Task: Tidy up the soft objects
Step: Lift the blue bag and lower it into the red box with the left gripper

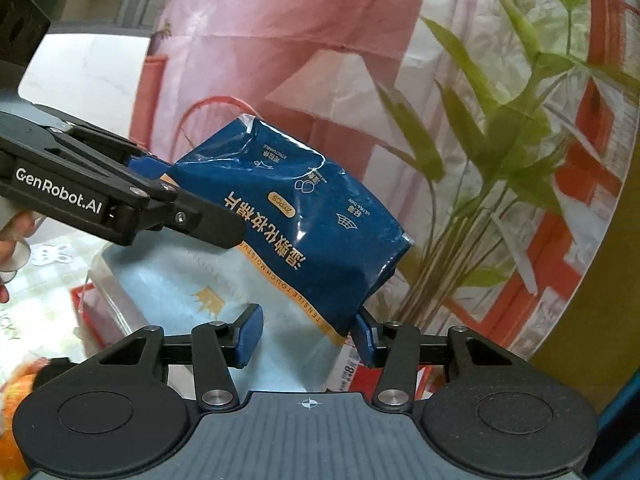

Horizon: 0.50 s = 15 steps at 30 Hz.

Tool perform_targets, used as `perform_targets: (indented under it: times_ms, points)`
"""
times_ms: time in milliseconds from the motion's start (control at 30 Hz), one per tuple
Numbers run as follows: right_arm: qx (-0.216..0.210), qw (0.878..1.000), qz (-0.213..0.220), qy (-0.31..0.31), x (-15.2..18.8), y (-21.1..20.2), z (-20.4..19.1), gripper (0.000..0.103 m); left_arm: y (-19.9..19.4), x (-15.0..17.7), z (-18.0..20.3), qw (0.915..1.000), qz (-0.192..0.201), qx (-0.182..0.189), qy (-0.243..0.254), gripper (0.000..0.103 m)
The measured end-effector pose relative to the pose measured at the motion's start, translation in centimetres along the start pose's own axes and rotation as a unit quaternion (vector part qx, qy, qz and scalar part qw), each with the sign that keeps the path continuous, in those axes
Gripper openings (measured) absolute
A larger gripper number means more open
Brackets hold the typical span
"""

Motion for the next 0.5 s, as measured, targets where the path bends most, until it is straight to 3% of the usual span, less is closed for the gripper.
perform_targets:
  times_ms: [267,500]
  points:
    - [-0.020,0.997,-0.071,0.029,2.9,4.2,0.4,0.044,5.2,3.9,-1.4,0.9936,-0.093,0.023,-0.060,0.059]
    - [-0.044,0.991,-0.118,0.046,5.0,6.0,-0.1,0.044,6.5,6.1,-2.2,0.9891,-0.128,0.017,-0.071,0.061]
Point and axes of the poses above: each gripper's, at about its wrist camera, not at the fingertips, and y roughly the way its jaws point, z to its right, x to its underside, the point moved 5 cm from there along y, roughly the way its jaws point, and after that the axes turned 10 degrees about -z, right-handed, at the moved point
